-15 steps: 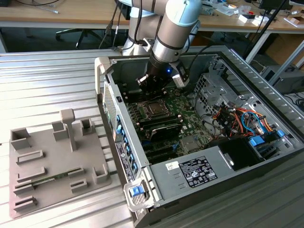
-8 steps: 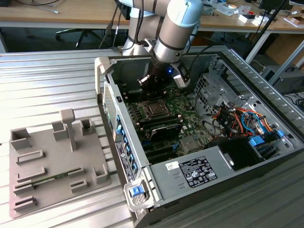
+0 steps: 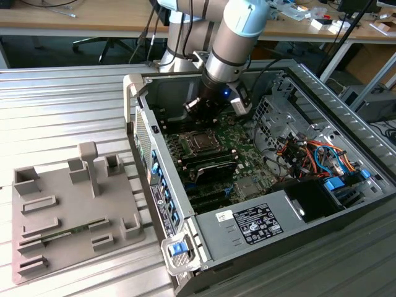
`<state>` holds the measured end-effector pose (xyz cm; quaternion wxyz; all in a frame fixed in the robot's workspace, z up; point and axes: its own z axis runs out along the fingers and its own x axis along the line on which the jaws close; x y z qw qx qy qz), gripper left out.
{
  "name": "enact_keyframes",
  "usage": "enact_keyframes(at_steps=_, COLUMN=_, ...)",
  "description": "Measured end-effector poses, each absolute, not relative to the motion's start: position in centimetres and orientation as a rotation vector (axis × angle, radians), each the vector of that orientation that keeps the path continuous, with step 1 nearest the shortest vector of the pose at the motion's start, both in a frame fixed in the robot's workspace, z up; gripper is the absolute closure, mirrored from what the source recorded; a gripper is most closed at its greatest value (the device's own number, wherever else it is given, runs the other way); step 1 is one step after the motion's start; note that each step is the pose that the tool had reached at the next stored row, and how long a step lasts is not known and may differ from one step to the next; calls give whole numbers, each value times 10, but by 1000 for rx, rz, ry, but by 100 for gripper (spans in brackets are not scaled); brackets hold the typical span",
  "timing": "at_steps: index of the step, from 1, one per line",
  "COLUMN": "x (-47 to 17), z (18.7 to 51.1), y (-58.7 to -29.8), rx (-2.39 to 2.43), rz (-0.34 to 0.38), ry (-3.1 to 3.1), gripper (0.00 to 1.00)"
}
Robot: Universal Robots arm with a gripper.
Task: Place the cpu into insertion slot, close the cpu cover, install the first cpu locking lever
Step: 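Install the first cpu locking lever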
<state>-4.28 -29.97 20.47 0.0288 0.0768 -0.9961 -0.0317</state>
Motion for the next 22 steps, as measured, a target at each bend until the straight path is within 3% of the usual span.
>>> enact_keyframes(at_steps=22, x=-31, z=216, y=-298, rx=239, rz=-97, ry=-3077, gripper=89)
